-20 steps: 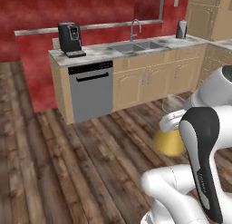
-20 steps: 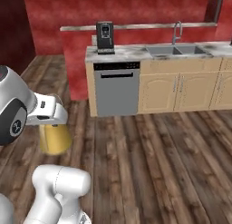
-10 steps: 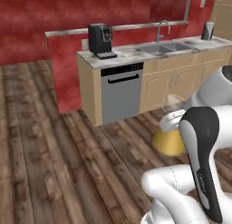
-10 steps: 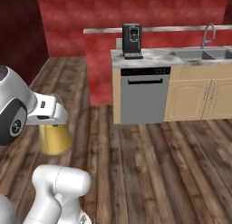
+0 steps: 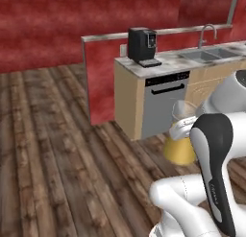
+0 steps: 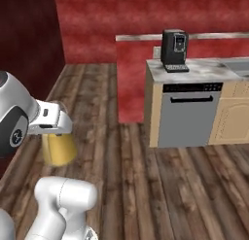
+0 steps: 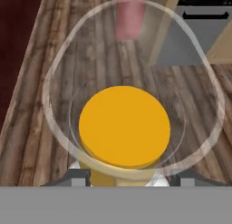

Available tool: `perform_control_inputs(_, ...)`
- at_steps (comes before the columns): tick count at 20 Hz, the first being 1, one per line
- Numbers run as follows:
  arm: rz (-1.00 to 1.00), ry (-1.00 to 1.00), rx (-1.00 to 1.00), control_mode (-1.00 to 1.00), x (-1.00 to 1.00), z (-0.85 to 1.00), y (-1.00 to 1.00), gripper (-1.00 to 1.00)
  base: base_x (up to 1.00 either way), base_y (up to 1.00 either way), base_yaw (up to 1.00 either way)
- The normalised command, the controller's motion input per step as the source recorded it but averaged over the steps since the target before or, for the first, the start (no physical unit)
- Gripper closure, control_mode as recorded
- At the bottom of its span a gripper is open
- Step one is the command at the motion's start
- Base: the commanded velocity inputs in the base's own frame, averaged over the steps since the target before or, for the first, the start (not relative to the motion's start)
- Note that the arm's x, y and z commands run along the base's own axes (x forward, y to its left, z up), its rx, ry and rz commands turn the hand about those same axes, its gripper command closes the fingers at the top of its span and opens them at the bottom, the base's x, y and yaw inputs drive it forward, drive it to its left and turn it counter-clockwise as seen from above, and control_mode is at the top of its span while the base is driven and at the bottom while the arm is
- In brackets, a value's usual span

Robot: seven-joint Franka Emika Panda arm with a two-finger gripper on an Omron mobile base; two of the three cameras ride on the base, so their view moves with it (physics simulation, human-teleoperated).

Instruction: There is a tray on the dining counter. Grab the cup, mug, and pitcher and place them on the tray. The pitcher may be placed next to the tray if it cannot fit the tray.

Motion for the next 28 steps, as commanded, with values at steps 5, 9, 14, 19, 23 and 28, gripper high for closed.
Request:
perform_control_inputs(5, 0.00, 0.00, 0.00, 1.00, 0.00, 0.00, 0.00, 1.00, 1.00, 1.00, 0.15)
perform_control_inputs(9, 0.00, 0.00, 0.00, 1.00, 0.00, 0.00, 0.00, 1.00, 1.00, 1.00, 0.22)
perform_control_inputs(14, 0.00, 0.00, 0.00, 1.00, 0.00, 0.00, 0.00, 1.00, 1.00, 0.94, 0.15)
perform_control_inputs(19, 0.00, 0.00, 0.00, 1.00, 0.00, 0.00, 0.00, 1.00, 1.00, 0.39, 0.00)
perform_control_inputs(23, 0.00, 0.00, 0.00, 1.00, 0.00, 0.00, 0.00, 1.00, 1.00, 0.22, 0.00)
perform_control_inputs(28, 0.00, 0.00, 0.00, 1.00, 0.00, 0.00, 0.00, 1.00, 1.00, 0.27, 0.00)
